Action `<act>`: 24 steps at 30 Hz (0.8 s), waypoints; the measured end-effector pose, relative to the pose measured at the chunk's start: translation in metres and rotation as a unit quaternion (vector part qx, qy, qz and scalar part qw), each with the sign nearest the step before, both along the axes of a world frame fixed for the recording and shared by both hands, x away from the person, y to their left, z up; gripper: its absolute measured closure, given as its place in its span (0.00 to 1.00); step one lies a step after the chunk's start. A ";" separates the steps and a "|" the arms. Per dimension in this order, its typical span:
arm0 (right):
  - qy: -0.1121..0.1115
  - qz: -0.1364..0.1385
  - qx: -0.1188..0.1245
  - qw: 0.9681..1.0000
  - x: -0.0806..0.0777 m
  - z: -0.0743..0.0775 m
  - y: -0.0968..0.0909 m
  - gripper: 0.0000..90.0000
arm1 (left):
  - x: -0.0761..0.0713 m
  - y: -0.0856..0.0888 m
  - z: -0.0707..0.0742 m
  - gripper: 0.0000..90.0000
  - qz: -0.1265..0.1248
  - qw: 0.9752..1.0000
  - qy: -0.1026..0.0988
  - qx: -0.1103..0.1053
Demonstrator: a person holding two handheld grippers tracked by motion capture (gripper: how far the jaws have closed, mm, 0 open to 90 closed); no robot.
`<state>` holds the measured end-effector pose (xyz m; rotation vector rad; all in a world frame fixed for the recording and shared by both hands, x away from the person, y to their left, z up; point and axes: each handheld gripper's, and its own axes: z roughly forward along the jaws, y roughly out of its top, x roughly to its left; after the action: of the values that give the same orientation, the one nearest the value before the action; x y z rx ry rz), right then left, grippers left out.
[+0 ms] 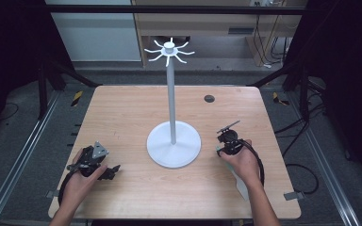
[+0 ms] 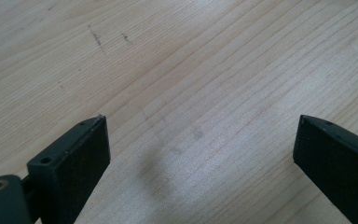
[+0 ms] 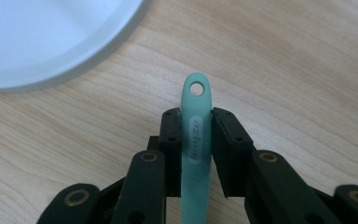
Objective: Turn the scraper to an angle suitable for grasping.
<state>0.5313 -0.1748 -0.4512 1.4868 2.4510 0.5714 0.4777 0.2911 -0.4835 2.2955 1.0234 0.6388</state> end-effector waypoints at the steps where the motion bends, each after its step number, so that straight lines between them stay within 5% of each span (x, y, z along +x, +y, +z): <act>1: -0.005 -0.003 0.004 1.000 -0.001 0.003 0.000 0.83 | 0.000 0.000 0.000 0.04 0.000 1.000 0.000 0.000; 24: -0.087 0.007 0.040 0.995 -0.014 0.068 -0.006 0.83 | 0.000 0.000 0.000 0.04 0.001 1.000 0.001 0.000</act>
<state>0.5178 -0.1812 -0.3831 1.3861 2.3307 0.7748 0.4776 0.2916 -0.4831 2.2961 1.0261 0.6370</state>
